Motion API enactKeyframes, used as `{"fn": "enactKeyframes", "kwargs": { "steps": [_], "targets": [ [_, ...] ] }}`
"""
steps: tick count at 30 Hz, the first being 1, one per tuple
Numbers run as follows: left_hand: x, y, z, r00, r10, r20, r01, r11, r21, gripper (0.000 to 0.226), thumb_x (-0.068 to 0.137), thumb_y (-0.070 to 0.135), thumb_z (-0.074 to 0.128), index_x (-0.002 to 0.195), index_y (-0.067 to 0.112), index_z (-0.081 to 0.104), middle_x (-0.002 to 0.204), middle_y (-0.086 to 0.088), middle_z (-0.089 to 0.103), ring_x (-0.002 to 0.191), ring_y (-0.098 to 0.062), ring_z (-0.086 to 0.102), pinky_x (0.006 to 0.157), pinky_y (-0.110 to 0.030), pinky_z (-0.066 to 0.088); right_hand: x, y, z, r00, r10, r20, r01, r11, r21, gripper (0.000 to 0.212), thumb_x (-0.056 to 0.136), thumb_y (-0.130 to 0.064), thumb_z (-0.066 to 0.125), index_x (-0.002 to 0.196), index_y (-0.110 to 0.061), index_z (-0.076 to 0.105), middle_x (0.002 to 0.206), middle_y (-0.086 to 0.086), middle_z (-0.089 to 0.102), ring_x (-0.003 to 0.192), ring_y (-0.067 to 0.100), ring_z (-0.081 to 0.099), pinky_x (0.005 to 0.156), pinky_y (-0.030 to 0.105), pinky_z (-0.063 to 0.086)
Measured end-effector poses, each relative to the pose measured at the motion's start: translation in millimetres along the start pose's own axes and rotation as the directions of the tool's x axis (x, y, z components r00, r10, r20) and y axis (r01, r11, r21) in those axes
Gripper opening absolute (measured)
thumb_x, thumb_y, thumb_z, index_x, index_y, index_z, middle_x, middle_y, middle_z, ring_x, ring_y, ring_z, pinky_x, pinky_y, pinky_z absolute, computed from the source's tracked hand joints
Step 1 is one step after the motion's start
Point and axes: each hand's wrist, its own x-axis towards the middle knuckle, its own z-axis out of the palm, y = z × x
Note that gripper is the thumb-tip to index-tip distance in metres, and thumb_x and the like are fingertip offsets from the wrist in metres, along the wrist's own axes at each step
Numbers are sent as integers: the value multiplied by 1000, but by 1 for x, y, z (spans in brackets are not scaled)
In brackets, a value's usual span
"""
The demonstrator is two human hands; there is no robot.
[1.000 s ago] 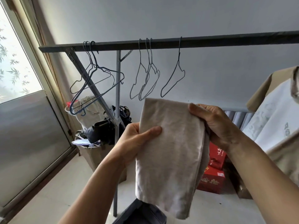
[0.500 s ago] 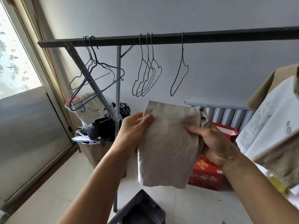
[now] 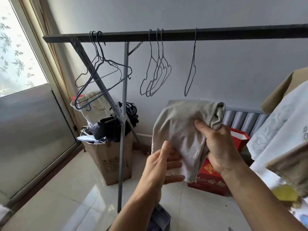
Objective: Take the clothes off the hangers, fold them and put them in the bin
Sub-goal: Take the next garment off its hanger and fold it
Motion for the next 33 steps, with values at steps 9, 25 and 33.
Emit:
{"fn": "enactKeyframes", "kwargs": {
  "steps": [9, 25, 33],
  "targets": [
    [8, 10, 17, 997, 26, 75, 30, 752, -658, 68, 81, 52, 61, 125, 2, 59, 119, -22, 68, 111, -34, 66, 93, -48, 55, -21, 16, 10, 946, 256, 200, -304, 912, 274, 23, 95, -13, 52, 114, -11, 65, 109, 9, 74, 101, 25, 71, 86, 42, 58],
    [20, 3, -20, 893, 314, -322, -393, 893, -219, 32, 77, 25, 74, 103, 8, 67, 97, -9, 76, 93, -23, 73, 76, -32, 59, -17, 63, -1, 942, 336, 13, -336, 935, 113, 53, 85, -1, 64, 134, -15, 47, 124, 10, 62, 113, 29, 61, 96, 49, 50],
    [19, 26, -99, 921, 381, 83, -383, 845, 373, 15, 84, 8, 74, 97, 11, 68, 85, 4, 74, 79, -8, 69, 71, -24, 57, 8, 40, 69, 888, 6, 461, 280, 788, -549, 25, 89, -54, 57, 110, -41, 61, 125, -11, 53, 121, 6, 45, 92, 16, 37]
  ]
}}
